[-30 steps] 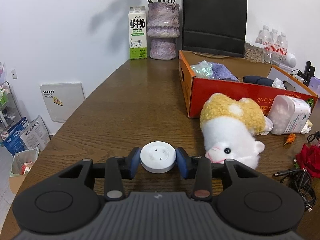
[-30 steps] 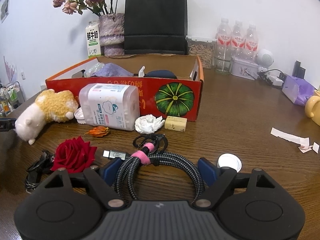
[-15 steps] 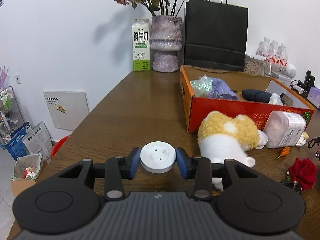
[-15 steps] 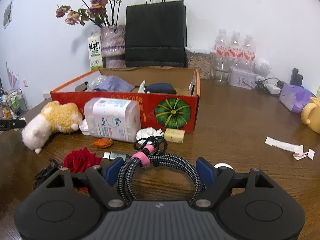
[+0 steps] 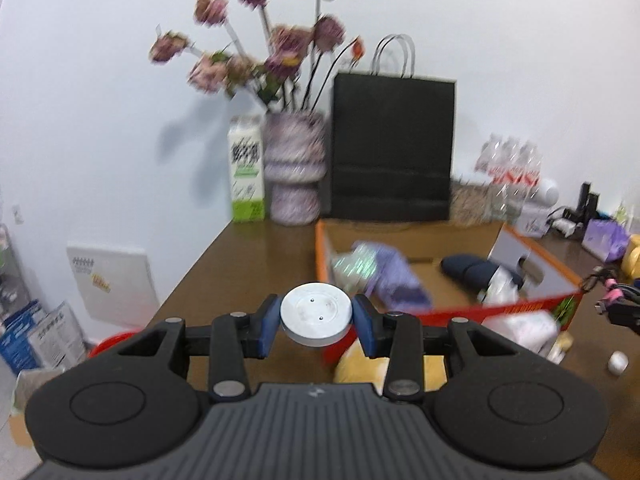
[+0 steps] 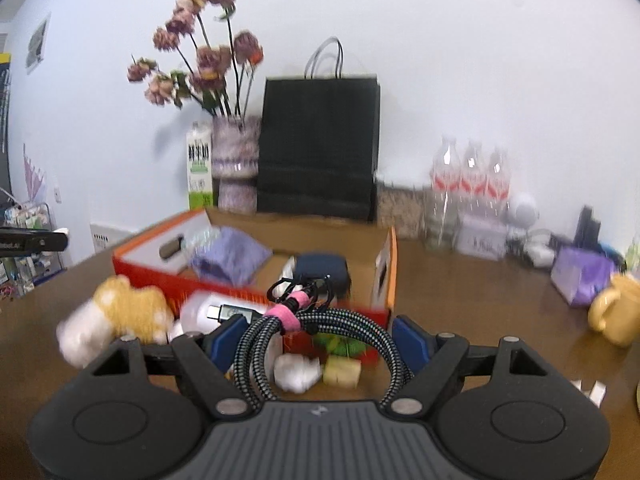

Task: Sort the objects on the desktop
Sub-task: 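Carry the white lid and braided cable with both grippers over the box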

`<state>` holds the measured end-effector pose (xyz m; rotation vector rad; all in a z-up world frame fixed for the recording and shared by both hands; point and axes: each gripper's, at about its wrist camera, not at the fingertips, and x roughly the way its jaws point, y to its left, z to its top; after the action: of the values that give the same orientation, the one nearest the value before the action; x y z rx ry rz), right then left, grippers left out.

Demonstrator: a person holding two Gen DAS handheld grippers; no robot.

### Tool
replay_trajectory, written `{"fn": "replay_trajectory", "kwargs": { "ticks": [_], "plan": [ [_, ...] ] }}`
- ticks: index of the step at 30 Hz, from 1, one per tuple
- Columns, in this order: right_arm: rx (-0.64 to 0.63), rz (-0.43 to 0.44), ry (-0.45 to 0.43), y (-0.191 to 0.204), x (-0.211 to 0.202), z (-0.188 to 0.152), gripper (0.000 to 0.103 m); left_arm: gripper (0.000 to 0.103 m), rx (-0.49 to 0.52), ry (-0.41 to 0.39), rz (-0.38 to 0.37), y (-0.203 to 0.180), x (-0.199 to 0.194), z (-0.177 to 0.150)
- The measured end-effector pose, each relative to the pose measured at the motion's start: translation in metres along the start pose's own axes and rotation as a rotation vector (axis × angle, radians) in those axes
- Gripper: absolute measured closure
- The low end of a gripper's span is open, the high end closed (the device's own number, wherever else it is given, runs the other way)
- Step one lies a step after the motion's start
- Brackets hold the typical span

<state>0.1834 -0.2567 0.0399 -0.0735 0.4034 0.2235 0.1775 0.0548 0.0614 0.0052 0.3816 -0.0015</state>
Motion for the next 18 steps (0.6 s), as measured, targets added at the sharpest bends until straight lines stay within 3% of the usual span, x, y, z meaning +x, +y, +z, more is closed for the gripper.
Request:
{"fn": "replay_trajectory", "kwargs": {
  "ticks": [10,18],
  "plan": [
    [0.009,0.055,-0.094,0.016,0.043,0.055,0.024,0.063,-0.039,-0.041,-0.059,-0.037,0.046,0.039],
    [0.004,0.101,-0.041,0.03,0.115,0.071,0.024,0.063,-0.062,-0.006,-0.031,-0.048,0.102,0.042]
  ]
}}
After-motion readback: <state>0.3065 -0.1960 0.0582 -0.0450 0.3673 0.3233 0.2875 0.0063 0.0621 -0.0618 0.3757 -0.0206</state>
